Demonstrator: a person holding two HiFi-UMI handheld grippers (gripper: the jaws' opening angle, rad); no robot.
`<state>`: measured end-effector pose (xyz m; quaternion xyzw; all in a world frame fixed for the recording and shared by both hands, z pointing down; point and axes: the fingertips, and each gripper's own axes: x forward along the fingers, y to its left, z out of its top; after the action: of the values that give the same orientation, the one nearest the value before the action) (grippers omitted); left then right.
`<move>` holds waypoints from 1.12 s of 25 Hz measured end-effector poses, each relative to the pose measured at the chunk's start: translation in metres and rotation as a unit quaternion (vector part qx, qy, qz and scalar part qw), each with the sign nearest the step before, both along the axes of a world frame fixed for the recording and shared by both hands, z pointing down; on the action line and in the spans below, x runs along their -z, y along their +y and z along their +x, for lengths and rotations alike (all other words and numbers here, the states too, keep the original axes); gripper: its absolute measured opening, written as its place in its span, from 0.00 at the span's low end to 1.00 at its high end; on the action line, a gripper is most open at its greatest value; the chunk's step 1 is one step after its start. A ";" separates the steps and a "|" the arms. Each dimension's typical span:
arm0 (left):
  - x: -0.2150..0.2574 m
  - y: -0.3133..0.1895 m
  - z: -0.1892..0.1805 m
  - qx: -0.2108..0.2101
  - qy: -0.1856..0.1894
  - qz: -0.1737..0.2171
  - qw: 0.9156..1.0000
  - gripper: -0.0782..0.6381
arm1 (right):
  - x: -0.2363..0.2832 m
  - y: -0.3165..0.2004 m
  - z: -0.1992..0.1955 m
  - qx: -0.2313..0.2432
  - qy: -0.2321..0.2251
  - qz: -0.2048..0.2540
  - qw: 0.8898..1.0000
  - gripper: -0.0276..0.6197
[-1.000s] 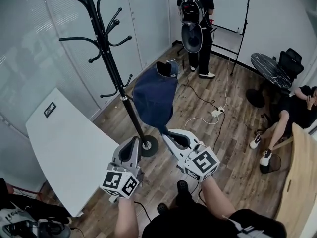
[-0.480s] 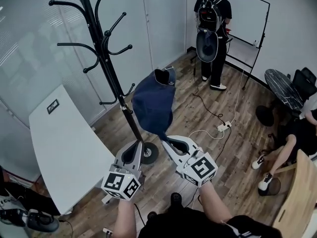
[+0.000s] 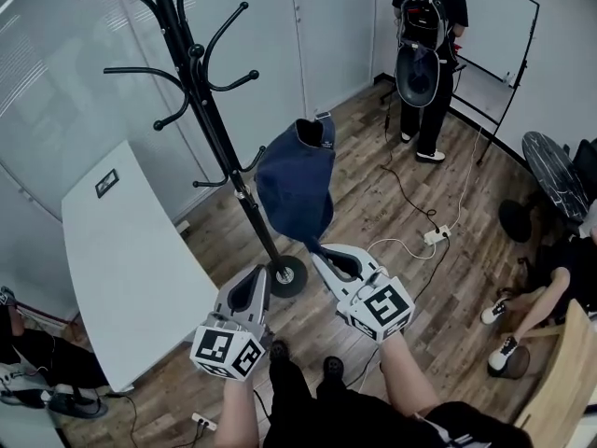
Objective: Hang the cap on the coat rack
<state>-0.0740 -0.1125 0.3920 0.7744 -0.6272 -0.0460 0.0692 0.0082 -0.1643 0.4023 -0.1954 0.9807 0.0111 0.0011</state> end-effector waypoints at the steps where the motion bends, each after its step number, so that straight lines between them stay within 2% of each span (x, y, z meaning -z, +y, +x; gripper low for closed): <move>1: -0.002 -0.002 -0.004 0.003 0.001 -0.002 1.000 0.13 | -0.002 -0.004 -0.003 -0.002 0.002 -0.002 1.000 0.11; 10: 0.010 -0.038 -0.052 -0.010 0.002 0.017 1.000 0.13 | -0.006 -0.047 -0.037 -0.035 0.030 -0.012 0.999 0.11; 19: 0.036 -0.091 -0.082 -0.058 0.001 0.049 0.997 0.13 | 0.000 -0.092 -0.070 -0.069 0.079 0.005 0.994 0.11; 28: 0.035 -0.126 -0.110 -0.103 0.003 0.056 0.993 0.13 | -0.006 -0.125 -0.095 -0.104 0.108 0.010 0.989 0.11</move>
<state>-0.1839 -0.2380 0.3567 0.8374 -0.5403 -0.0763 0.0325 -0.0864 -0.2889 0.4083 -0.2943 0.9492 0.0415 -0.1036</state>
